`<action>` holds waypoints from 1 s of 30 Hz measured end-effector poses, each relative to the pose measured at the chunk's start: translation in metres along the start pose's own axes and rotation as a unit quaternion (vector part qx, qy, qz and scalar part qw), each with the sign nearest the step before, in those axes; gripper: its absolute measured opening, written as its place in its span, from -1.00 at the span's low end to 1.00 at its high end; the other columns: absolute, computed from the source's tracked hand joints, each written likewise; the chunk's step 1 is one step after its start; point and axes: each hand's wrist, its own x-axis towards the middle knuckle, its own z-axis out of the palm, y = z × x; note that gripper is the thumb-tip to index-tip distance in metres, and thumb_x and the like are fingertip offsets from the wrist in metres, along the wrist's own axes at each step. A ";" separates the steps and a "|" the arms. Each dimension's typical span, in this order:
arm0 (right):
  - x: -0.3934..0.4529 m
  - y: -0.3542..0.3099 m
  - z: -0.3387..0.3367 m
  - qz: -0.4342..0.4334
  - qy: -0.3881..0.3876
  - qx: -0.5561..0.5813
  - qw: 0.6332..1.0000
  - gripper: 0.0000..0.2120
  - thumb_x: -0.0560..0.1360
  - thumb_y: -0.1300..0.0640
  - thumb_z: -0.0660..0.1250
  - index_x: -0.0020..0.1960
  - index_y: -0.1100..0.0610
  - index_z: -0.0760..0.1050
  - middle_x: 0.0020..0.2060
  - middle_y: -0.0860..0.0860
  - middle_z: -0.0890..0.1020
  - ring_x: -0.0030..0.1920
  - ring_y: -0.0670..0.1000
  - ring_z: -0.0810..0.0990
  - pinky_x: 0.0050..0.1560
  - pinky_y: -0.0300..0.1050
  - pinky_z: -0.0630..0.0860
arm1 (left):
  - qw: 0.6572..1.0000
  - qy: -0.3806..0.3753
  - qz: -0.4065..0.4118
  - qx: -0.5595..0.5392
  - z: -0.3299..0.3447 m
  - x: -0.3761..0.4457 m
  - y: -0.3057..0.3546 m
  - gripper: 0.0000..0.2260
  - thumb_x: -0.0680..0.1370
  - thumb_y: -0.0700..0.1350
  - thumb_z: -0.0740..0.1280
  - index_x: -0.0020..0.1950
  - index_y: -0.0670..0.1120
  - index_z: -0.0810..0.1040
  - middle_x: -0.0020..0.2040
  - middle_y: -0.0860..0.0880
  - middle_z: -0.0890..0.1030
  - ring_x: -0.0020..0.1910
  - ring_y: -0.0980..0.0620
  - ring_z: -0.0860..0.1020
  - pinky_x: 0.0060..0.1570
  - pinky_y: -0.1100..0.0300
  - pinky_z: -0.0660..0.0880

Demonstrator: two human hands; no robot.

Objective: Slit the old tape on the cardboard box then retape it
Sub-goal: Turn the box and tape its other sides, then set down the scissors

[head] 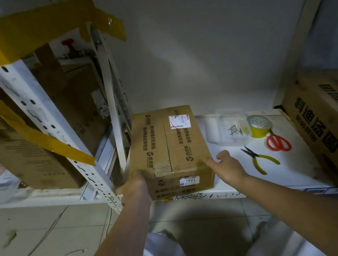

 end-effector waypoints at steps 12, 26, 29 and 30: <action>0.025 -0.012 0.002 -0.097 0.035 -0.098 0.990 -0.51 0.55 -0.04 0.27 0.44 -0.04 0.27 0.21 0.12 0.51 0.16 0.14 0.53 0.08 -0.10 0.47 | 0.934 -0.073 0.237 0.258 0.055 -0.002 0.020 -0.53 0.54 0.00 0.34 0.44 0.05 0.34 0.33 -0.14 0.42 0.16 -0.16 0.48 0.11 0.03 0.45; 0.046 0.001 -0.014 -0.090 0.067 -0.123 0.986 -0.52 0.55 -0.03 0.26 0.43 0.00 0.29 0.20 0.16 0.54 0.16 0.17 0.54 0.13 -0.03 0.52 | 0.924 -0.077 0.246 0.281 0.090 -0.017 0.018 -0.49 0.53 -0.03 0.38 0.44 0.01 0.29 0.35 -0.20 0.25 0.06 -0.19 0.46 -0.01 0.05 0.43; 0.047 0.003 -0.015 -0.089 0.073 -0.127 0.985 -0.54 0.54 -0.04 0.26 0.41 0.01 0.31 0.18 0.15 0.55 0.14 0.16 0.55 0.10 -0.03 0.53 | 0.925 -0.081 0.244 0.280 0.092 -0.020 0.015 -0.49 0.53 -0.04 0.38 0.43 0.01 0.29 0.35 -0.19 0.25 0.10 -0.21 0.47 0.00 0.05 0.44; 0.046 0.003 -0.016 -0.089 0.074 -0.130 0.985 -0.54 0.54 -0.04 0.26 0.41 0.00 0.31 0.18 0.15 0.56 0.14 0.16 0.55 0.09 -0.03 0.52 | 0.925 -0.082 0.244 0.278 0.093 -0.020 0.015 -0.50 0.53 -0.04 0.38 0.42 0.01 0.30 0.35 -0.19 0.24 0.09 -0.21 0.47 0.01 0.05 0.45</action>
